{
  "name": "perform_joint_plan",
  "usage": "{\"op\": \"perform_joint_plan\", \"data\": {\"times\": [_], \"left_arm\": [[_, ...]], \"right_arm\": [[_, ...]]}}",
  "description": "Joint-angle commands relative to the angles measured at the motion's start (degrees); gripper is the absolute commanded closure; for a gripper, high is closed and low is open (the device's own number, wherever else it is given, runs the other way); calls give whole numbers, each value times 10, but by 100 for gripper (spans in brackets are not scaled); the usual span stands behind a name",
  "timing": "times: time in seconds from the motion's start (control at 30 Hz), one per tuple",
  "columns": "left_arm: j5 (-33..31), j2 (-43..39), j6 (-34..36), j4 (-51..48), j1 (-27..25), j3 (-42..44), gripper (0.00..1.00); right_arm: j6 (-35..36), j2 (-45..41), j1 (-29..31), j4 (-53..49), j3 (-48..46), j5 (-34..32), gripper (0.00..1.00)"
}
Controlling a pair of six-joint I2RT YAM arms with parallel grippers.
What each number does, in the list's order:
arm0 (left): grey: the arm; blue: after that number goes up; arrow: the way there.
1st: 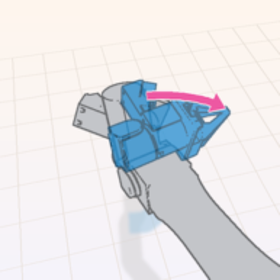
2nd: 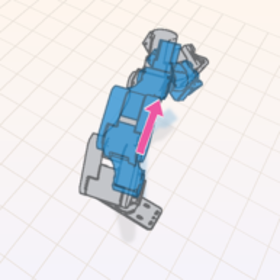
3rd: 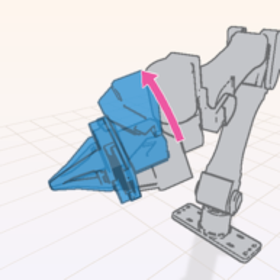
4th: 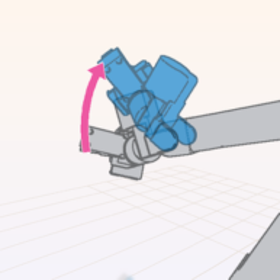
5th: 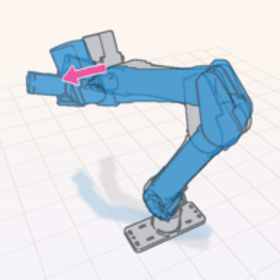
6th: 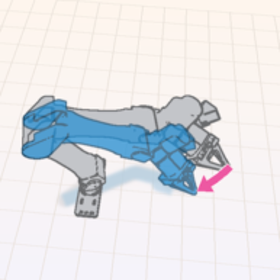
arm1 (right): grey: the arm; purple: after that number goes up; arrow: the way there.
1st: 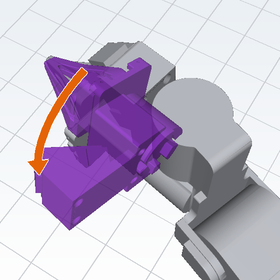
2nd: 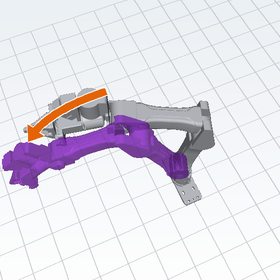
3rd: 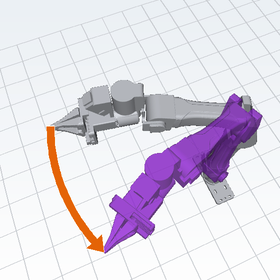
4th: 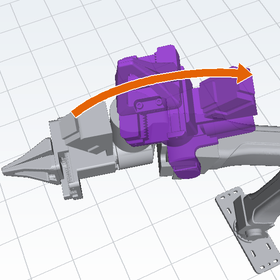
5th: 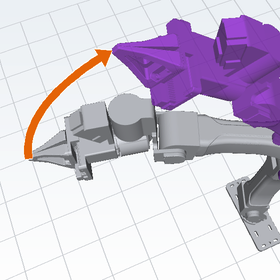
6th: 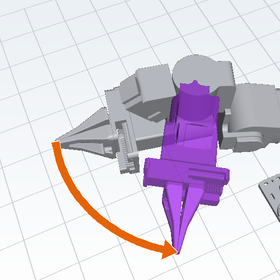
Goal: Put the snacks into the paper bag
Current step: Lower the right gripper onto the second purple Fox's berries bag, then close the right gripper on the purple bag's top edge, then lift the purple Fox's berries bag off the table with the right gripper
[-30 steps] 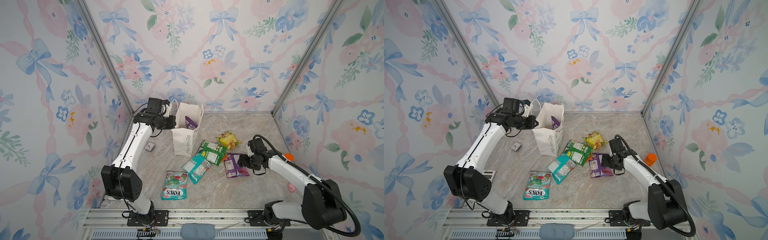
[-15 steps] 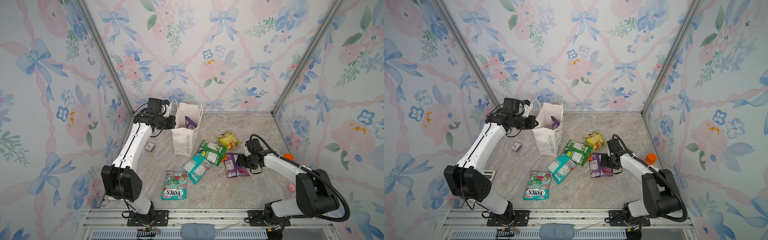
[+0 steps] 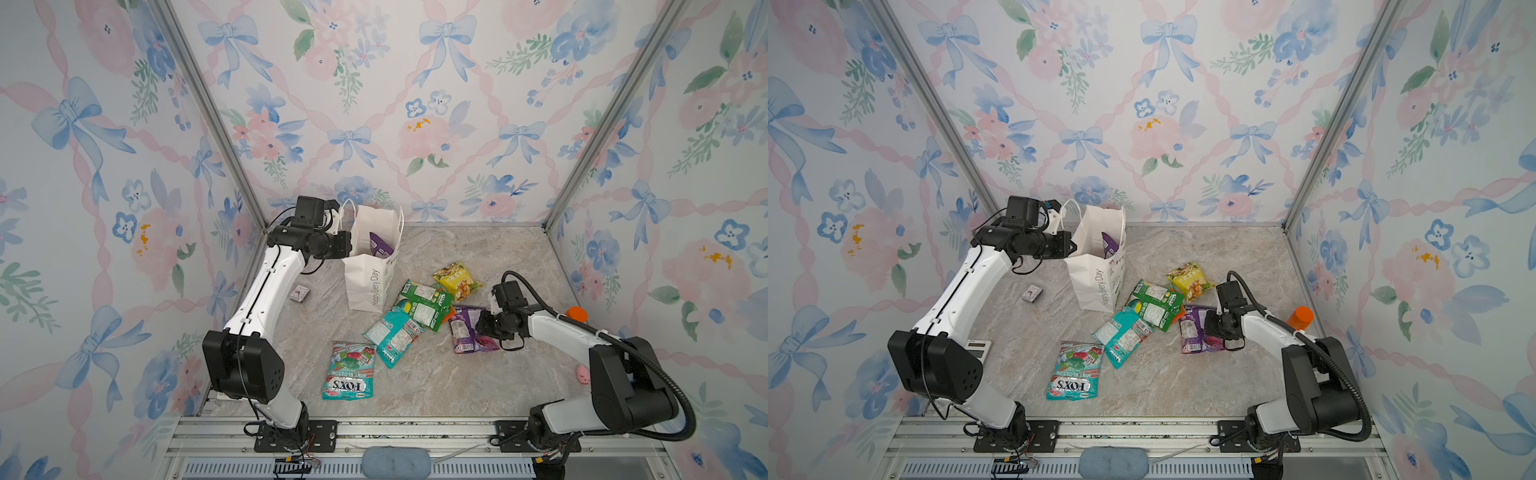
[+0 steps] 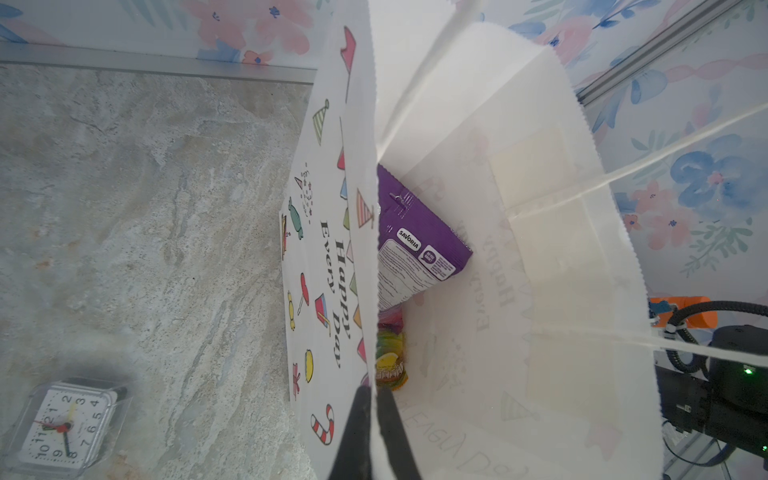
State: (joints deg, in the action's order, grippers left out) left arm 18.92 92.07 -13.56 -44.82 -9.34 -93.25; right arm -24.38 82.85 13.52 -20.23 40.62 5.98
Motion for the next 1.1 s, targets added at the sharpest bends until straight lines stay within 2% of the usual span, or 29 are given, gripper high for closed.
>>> {"op": "perform_joint_plan", "data": {"times": [0.0, 0.4, 0.53, 1.07], "left_arm": [[2, -4, 6, 6, -1, 8, 100], [2, -7, 5, 5, -1, 8, 100], [2, -8, 5, 6, -1, 8, 100], [3, -10, 4, 5, -4, 8, 100]], "right_arm": [[-1, 1, -4, -15, -15, -9, 67], [3, -40, -5, -43, -8, -16, 85], [0, -50, -5, -49, -2, -9, 100], [-33, -181, -3, -117, 62, -1, 100]]}}
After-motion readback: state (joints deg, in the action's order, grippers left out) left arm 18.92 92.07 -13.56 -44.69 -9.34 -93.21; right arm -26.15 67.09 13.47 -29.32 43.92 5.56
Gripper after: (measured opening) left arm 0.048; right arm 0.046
